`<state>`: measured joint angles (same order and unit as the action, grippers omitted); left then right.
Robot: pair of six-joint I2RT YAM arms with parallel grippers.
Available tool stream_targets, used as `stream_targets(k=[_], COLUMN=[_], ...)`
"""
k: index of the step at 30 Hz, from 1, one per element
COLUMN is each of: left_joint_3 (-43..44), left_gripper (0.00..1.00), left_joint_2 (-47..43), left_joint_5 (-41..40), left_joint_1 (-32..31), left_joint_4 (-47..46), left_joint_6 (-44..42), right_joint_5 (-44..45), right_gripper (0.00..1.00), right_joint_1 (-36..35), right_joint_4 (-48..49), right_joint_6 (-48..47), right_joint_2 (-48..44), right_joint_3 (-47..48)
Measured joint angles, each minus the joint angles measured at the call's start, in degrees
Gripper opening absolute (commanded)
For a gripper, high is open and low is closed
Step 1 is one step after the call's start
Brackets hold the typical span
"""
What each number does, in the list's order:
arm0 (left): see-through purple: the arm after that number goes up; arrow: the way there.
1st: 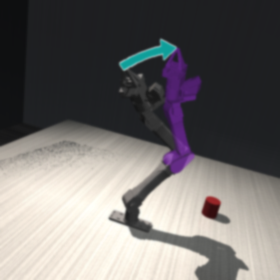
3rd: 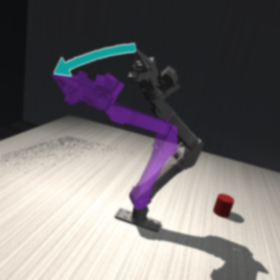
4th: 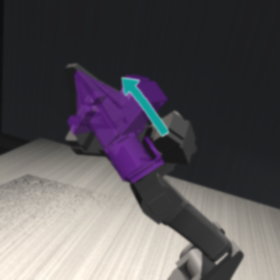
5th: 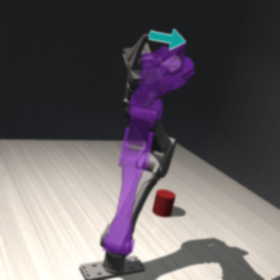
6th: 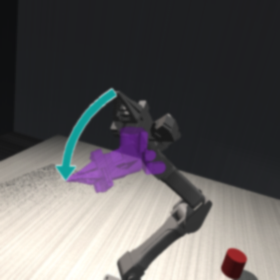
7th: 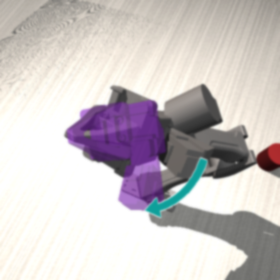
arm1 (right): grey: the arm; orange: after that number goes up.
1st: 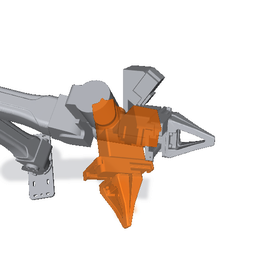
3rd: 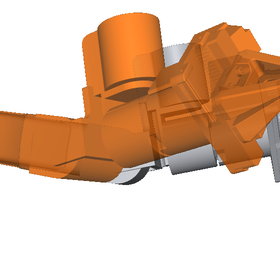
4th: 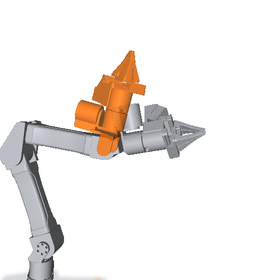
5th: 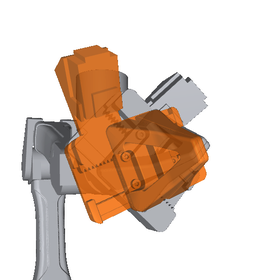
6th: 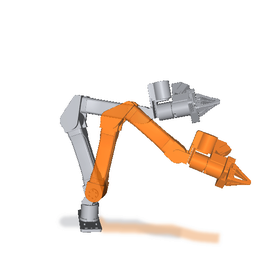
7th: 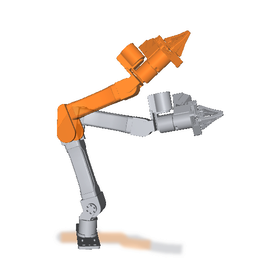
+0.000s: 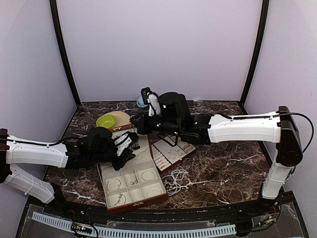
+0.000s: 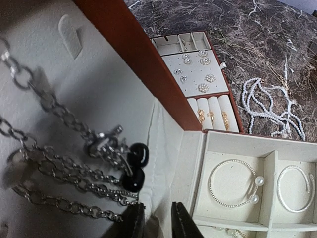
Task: Organize the mixed jewelry
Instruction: Hang the necklace on the necklace hanger.
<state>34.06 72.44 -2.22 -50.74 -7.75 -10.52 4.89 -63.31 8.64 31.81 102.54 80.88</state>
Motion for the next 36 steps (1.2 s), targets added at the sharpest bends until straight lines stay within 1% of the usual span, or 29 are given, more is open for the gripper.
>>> stream_targets(k=[2, 9, 10, 13, 20, 22, 24, 28, 36], left_joint_3=[0.5, 0.7, 0.7, 1.0, 1.7, 2.3, 2.7, 3.1, 4.3], left_gripper=[0.28, 0.28, 0.29, 0.35, 0.38, 0.38, 0.4, 0.42, 0.44], left_joint_2=[0.0, 0.0, 0.0, 0.0, -3.5, -5.3, -7.5, -11.8, -13.7], left_joint_5=[-0.3, -1.8, -2.1, -3.1, -4.6, -5.1, -5.7, -6.6, -6.6], left_joint_1=[0.0, 0.0, 0.0, -0.3, -0.5, -0.5, -0.5, -0.5, -0.5], left_joint_4=[0.0, 0.7, 0.9, 1.4, 3.1, 4.4, 5.6, 10.4, 20.7], left_joint_6=[0.0, 0.0, 0.0, 0.3, 1.3, 2.4, 4.1, 8.5, 16.1], right_joint_5=[-0.3, -1.4, -1.5, -1.8, -2.2, -2.2, -2.3, -2.6, -3.7], right_gripper=[0.0, 0.0, 0.0, 0.0, 0.0, 0.0, 0.0, 0.0, 0.0], right_joint_1=[0.0, 0.0, 0.0, 0.0, 0.0, 0.0, 0.0, 0.0, 0.0], right_joint_4=[0.4, 2.5, 2.6, 3.2, 3.8, 3.9, 4.2, 4.8, 5.6], right_joint_6=[0.1, 0.2, 0.2, 0.2, 0.2, 0.2, 0.2, 0.2, 0.2], right_joint_2=[0.0, 0.0, 0.0, 0.0, 0.0, 0.0, 0.0, 0.0, 0.0], right_joint_3=[-0.5, -2.4, -2.6, -3.3, -3.6, -3.6, -3.6, -3.6, -4.3])
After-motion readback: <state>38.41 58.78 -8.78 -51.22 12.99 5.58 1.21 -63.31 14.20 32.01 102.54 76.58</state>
